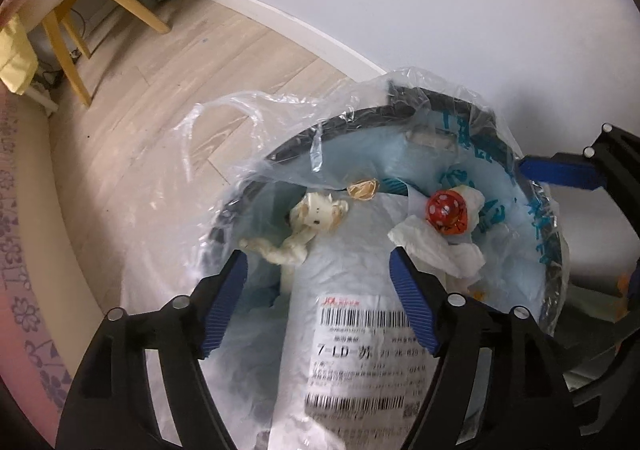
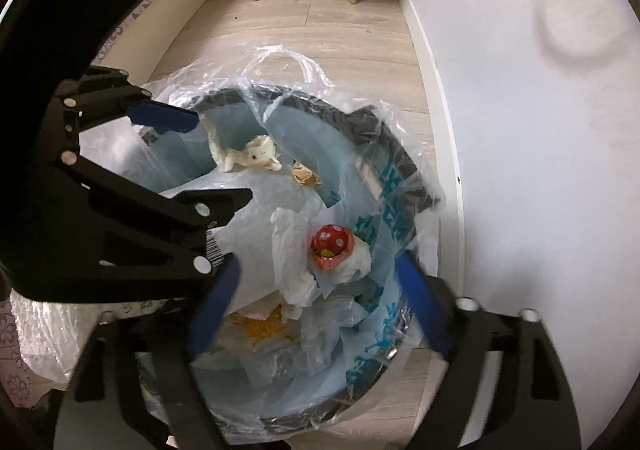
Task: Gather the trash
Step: 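Raise both open tools out of the bin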
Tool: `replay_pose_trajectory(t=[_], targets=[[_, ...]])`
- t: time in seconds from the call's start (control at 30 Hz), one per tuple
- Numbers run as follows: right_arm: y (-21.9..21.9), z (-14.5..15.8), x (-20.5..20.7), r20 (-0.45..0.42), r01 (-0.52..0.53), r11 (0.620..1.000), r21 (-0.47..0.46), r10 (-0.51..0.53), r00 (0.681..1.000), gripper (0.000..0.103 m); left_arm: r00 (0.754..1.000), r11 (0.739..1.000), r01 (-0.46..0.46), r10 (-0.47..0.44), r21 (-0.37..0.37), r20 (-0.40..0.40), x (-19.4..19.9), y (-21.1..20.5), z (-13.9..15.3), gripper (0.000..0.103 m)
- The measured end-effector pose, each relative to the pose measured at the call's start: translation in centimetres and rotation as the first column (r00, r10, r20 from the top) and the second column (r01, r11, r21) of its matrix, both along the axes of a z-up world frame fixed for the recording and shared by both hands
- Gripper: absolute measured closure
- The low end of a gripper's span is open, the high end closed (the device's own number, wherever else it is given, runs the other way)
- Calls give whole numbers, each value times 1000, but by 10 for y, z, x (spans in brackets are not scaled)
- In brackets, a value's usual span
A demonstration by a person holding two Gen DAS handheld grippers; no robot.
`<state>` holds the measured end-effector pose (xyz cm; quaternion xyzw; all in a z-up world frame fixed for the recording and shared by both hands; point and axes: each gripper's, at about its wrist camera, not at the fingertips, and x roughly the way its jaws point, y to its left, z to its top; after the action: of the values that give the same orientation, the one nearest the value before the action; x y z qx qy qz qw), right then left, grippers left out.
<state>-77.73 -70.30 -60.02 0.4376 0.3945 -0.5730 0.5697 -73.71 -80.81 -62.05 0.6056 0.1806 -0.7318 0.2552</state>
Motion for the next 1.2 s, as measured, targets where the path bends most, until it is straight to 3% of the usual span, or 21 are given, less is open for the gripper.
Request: replay_pose_trajectory(t=[0.03, 0.33, 0.6, 0.73, 0.97, 1.2], targets=[[1, 2, 1, -11, -1, 1000, 0, 1, 1000, 14, 1000, 1000, -2, 2, -4, 2, 3, 1, 4, 29], [20, 47, 8, -52, 24, 999, -29, -26, 998, 7, 999, 998, -35, 35, -45, -14, 24, 6, 48, 6], [37, 117, 3, -48, 123, 990, -65, -127, 991, 7, 995, 994, -83, 79, -76, -55, 36, 23, 114, 6], [51, 174, 6, -44, 169, 980, -107, -175, 984, 7, 992, 993, -105, 100, -53, -83, 45, 34, 168, 6], [68, 270, 17, -64, 158, 977, -147, -168, 984, 7, 986, 995, -97, 90, -40, -143, 60, 52, 258, 6], [81, 343, 33, -75, 136, 976, -170, -151, 986, 7, 979, 983, -93, 61, -158, -194, 81, 65, 356, 6]])
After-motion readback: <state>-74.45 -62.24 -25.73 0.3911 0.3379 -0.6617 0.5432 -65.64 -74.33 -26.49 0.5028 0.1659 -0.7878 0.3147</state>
